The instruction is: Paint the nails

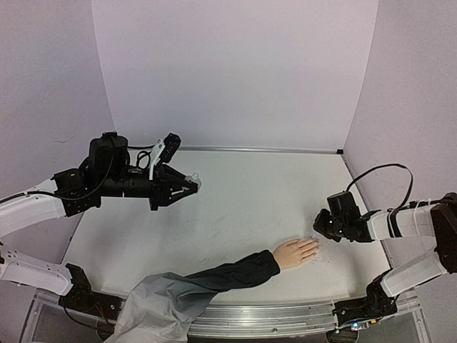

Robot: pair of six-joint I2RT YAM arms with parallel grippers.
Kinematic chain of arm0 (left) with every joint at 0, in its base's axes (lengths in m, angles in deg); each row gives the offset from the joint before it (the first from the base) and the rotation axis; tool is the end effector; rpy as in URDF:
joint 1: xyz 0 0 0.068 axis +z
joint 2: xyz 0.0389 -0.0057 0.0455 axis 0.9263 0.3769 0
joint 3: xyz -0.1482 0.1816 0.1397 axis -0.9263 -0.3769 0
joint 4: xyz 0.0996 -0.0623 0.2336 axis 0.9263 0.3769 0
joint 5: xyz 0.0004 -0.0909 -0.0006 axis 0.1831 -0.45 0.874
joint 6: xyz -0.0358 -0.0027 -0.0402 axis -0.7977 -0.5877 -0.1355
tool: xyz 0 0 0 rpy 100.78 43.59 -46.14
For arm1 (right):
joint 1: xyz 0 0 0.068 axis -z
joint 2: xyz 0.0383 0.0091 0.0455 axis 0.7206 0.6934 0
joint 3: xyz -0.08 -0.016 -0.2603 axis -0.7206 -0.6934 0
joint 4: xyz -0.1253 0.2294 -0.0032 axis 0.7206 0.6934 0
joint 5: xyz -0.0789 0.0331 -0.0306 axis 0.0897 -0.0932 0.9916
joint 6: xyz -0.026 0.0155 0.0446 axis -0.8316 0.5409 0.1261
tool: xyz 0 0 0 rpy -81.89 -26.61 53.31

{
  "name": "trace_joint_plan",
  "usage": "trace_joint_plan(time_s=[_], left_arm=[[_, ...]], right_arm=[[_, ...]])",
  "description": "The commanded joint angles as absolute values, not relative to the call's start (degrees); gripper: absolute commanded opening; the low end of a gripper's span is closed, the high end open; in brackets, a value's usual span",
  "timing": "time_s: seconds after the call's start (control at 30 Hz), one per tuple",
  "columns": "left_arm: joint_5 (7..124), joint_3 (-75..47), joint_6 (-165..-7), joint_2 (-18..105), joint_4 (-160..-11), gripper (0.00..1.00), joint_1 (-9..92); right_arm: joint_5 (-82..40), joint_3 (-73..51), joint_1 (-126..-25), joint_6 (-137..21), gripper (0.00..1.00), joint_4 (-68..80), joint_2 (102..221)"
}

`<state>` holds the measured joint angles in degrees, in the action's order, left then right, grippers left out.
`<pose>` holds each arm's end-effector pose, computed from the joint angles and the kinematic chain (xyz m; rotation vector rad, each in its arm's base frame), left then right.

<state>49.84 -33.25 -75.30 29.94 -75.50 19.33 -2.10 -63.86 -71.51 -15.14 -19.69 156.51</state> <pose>0.1540 -0.1962 0.3360 1.0539 1.6494 -0.9776 0.2258 0.0999 0.1576 0.5604 2.0338 0.6108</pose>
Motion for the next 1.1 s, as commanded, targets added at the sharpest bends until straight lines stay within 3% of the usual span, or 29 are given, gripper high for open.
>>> trace_joint_plan(time_s=[0.0, 1.07], left_arm=[[49.42, -32.15, -74.44, 28.92, -76.2, 0.0, 19.43], [49.01, -31.33, -74.88, 29.6, -75.78, 0.0, 19.44]], right_arm=[[-2.21, -61.85, -71.24, -15.47, 0.0, -19.44, 157.58], [-1.05, -63.49, -71.26, -15.35, 0.0, -17.59, 157.07]])
